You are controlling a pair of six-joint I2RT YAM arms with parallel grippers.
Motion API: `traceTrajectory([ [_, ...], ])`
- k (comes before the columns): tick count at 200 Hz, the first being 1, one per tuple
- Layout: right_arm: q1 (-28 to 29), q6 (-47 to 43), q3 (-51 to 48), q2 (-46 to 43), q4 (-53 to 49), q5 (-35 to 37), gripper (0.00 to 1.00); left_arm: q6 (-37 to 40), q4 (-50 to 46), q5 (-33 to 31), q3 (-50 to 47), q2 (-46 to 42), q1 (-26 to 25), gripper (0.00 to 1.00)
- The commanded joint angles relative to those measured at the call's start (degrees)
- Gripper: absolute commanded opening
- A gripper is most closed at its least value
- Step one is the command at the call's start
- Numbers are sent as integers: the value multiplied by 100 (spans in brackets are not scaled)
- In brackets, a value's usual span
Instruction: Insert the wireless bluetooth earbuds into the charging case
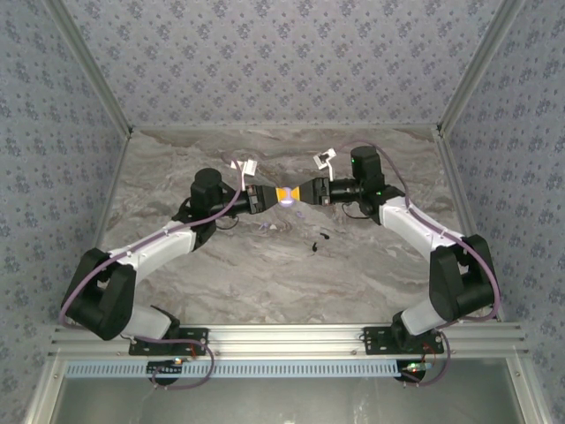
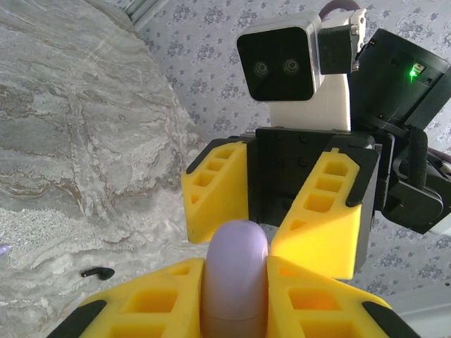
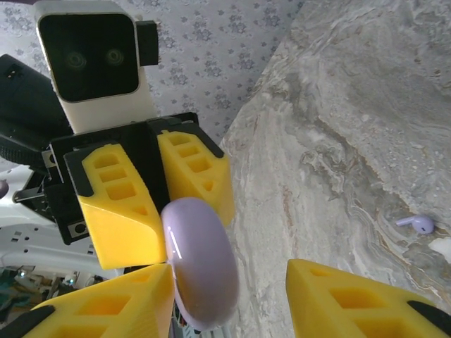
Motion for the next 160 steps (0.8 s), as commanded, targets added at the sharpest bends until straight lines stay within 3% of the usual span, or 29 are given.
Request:
traceTrajectory([
  [1, 75, -61, 223, 60, -22, -180, 45, 143, 169, 145, 79, -165, -31, 23],
  [44, 111, -42, 262, 74, -5, -188, 40, 195, 109, 144, 85, -181, -46, 23],
  [113, 151, -9, 293, 60, -4, -211, 23, 300, -61, 108, 122, -167, -106, 23],
  [160, 104, 19, 267, -93, -22, -101, 22, 406, -320, -12, 51, -327, -103, 43],
])
